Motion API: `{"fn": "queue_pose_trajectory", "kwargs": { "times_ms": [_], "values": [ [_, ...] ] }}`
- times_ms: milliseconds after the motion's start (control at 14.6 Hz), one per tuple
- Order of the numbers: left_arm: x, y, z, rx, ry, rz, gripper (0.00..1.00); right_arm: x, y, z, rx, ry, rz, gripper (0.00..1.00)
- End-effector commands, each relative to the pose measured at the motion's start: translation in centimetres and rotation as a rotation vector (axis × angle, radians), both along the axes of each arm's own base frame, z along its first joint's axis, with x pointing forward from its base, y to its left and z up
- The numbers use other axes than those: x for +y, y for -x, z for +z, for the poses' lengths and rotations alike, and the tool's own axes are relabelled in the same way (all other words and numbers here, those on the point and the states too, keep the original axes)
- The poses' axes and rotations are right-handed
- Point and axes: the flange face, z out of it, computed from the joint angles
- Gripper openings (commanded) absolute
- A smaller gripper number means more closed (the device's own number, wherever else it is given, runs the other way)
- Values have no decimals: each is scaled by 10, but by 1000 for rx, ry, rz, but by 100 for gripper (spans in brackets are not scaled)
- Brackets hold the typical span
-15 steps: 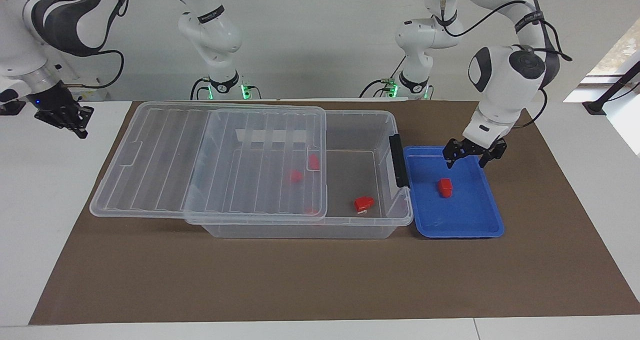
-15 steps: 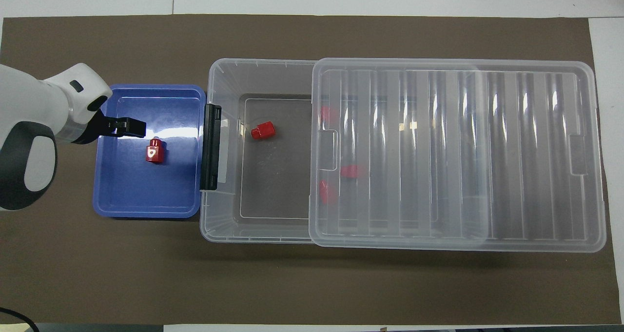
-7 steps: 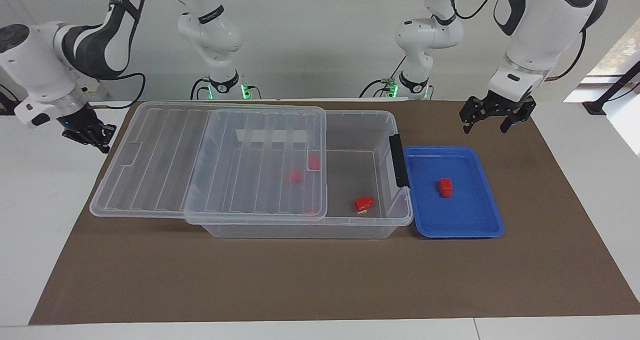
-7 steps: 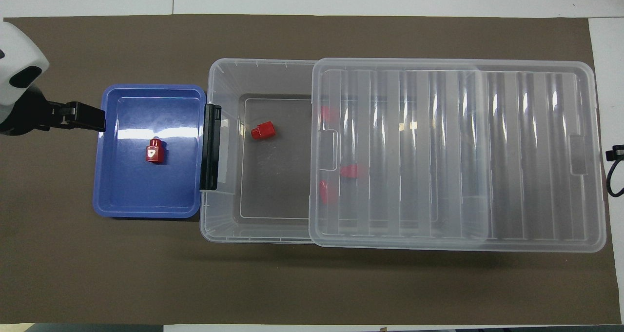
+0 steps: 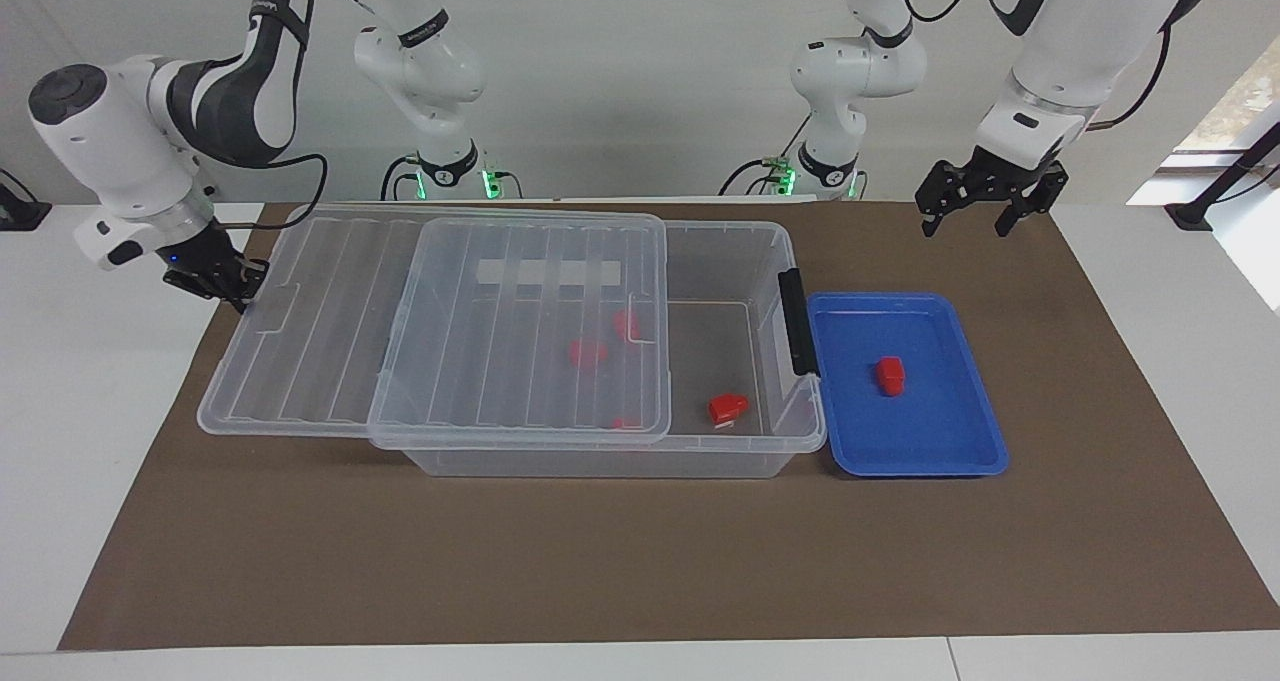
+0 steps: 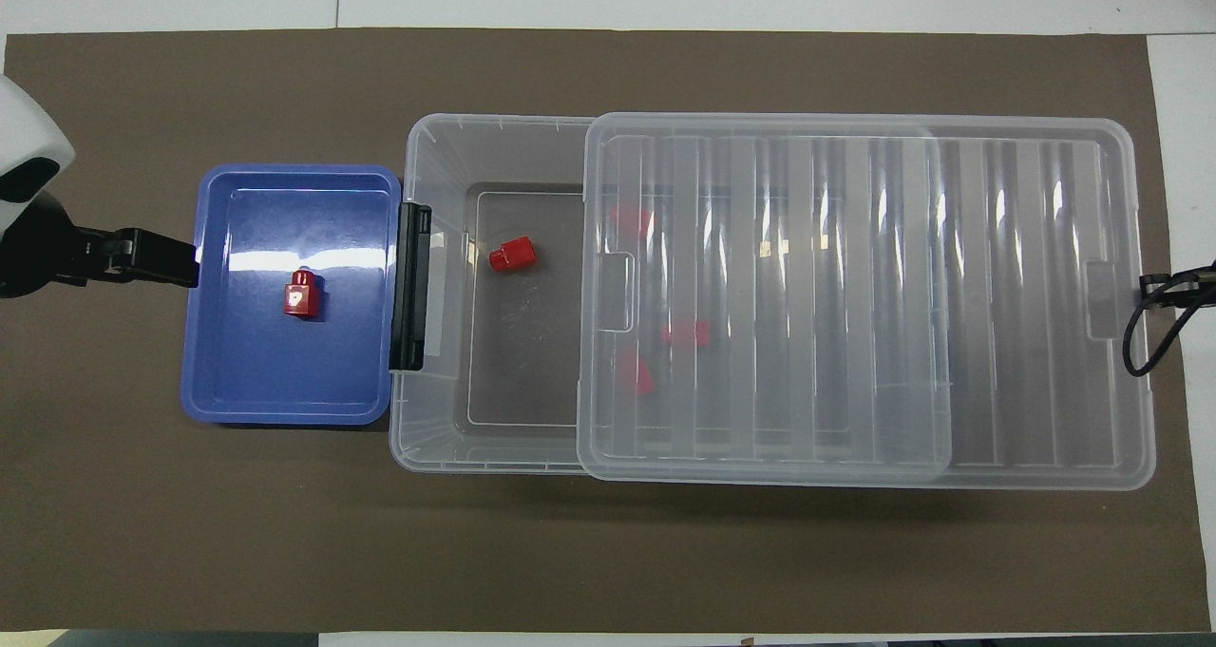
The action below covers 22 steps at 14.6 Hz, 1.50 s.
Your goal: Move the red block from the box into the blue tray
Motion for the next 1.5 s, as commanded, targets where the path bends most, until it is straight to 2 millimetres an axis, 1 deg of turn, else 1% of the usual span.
{"fn": "queue_pose_trajectory", "kwargs": {
  "times_ms": [0,205,273,478,546,683,819,956,1024,1092,1297,1434],
  "values": [
    [7,2,3,-7,37,-4,100,31,0,-1,-15,-8,-24,0],
    [10,-4,8,-22,52,2,100,52,-4,-1,-11,-11,-26,0],
    [12,-7,5,-14,47,5,100,62,-6,0,-13,-11,-36,0],
    [14,-16,10,-13,46,8,100,90,-9,-1,-14,-13,-48,0],
    [17,-16,9,-6,41,13,100,101,-11,-1,-16,-13,-55,0],
    [20,-13,7,0,36,14,100,114,-12,-1,-16,-31,-78,0],
    [20,-10,1,9,34,10,100,121,-12,-1,-17,-38,-74,0],
    [18,-7,-2,15,31,-6,100,122,-12,0,-19,-40,-91,0],
    [18,-5,-2,16,30,-9,100,131,-12,-2,-14,-40,-90,0],
    [19,-4,-6,25,29,-15,100,137,-10,-5,-9,-40,-92,0],
    [18,-2,-4,22,29,-26,100,150,-8,-6,-7,-39,-105,0],
    [19,-4,-3,13,30,-15,100,150,-8,-6,-7,-39,-104,0]
  ]
}}
